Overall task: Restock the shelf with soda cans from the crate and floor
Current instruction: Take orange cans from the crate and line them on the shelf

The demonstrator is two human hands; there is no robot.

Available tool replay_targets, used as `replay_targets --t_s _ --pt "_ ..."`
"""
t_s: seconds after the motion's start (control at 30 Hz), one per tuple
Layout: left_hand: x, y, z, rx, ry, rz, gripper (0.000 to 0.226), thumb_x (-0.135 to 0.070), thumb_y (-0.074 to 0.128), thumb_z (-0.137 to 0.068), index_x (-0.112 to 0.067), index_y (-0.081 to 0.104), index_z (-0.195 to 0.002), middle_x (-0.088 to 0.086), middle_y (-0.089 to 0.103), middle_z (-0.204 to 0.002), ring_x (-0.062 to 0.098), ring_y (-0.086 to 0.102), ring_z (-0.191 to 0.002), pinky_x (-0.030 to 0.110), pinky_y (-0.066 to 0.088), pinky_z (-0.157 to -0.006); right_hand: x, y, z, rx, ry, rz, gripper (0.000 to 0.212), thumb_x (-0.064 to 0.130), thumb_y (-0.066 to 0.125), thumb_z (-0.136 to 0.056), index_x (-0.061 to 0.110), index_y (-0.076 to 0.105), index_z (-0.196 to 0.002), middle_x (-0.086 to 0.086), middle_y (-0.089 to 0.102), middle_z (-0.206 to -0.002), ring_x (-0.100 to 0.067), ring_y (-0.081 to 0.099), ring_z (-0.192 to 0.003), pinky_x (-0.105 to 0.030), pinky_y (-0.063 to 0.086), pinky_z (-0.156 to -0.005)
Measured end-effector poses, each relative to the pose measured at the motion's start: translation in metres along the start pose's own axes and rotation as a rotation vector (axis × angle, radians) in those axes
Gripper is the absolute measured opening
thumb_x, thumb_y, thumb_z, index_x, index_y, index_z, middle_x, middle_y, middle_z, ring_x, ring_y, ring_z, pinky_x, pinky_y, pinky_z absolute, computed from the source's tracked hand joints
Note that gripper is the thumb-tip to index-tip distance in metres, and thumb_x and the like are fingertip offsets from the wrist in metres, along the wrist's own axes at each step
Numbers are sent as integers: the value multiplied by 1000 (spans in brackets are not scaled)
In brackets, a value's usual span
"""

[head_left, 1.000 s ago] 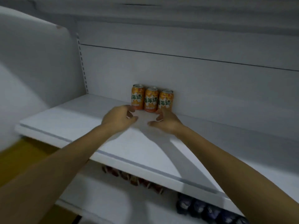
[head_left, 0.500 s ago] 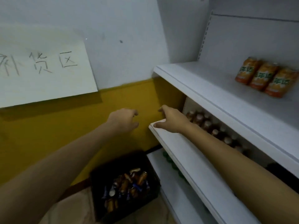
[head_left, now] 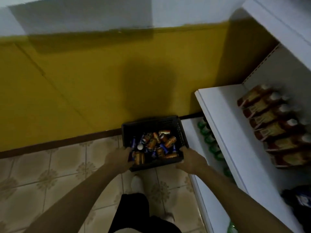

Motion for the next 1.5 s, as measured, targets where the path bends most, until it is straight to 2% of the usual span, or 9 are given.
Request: replay_targets --t_s 0.17,0.47,0.6,0.77,0.9,1.07,1.23,1.37,1.5 --pt "19 40 -50 206 -8 192 43 -36 48 -98 -14 45 -135 11 56 -129 28 55 -113 39 48 -92 -6 47 -47 123 65 -71 59 40 60 -91 14 38 -139 -7 49 -136 -22 50 -121 -29 44 -89" --pt "35 136 -128 262 -224 570 37 -32 60 -92 -14 56 -124 5 65 -114 23 60 -110 31 46 -91 -39 137 -144 253 215 -345 33 32 63 -90 18 49 -116 -4 59 -118 -18 57 -105 -30 47 -87" --pt "22 174 -177 166 -272 678 25 -20 58 -94 -12 61 -117 1 65 -107 17 60 -102 19 39 -80 -83 155 -216 178 300 -497 30 27 67 -87 18 56 -113 -1 59 -111 -20 58 -104 -27 45 -80" --pt "1 237 -273 32 -341 852 23 -16 57 -94 -12 61 -116 -1 61 -103 13 58 -97 11 41 -70 -136 193 -329 186 179 -387 38 24 68 -86 13 55 -120 2 57 -108 -19 57 -103 -38 49 -91" --pt "-20 309 -366 123 -293 842 31 -21 59 -93 -11 58 -123 5 63 -111 22 60 -105 25 44 -80 -167 252 -427 207 83 -249 41 29 71 -83 11 60 -117 -9 65 -112 -28 61 -105 -44 50 -92" --pt "-19 377 -443 263 -237 735 32 -30 59 -92 -13 59 -120 4 62 -114 19 56 -103 17 33 -76 -167 312 -522 172 2 -89 51 36 63 -89 15 45 -132 -12 58 -123 -32 57 -110 -41 48 -89" --pt "11 411 -490 245 -230 745 37 -22 62 -91 -12 54 -126 -4 52 -104 11 50 -102 14 32 -76 -148 362 -579 165 -133 27 76 39 77 -74 16 39 -137 -13 47 -136 -34 44 -126 -47 45 -97" --pt "11 435 -497 304 -208 810 42 -26 69 -86 -18 54 -125 -3 58 -113 16 56 -110 24 40 -86 -148 367 -586 168 -104 303 59 25 67 -87 12 40 -138 -17 28 -149 -38 23 -139 -46 39 -101" --pt "6 415 -474 216 -225 884 68 -23 75 -80 -15 40 -137 7 56 -129 24 54 -119 39 45 -99 -150 333 -559 103 -108 204 39 21 60 -89 9 48 -124 -19 41 -134 -36 43 -120 -38 42 -89"
Point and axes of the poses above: each hand's wrist, its own z-axis away from the middle knuckle, its own y-axis out of the palm, x = y × z, the point moved 8 cm from there along -z, towards the middle knuckle
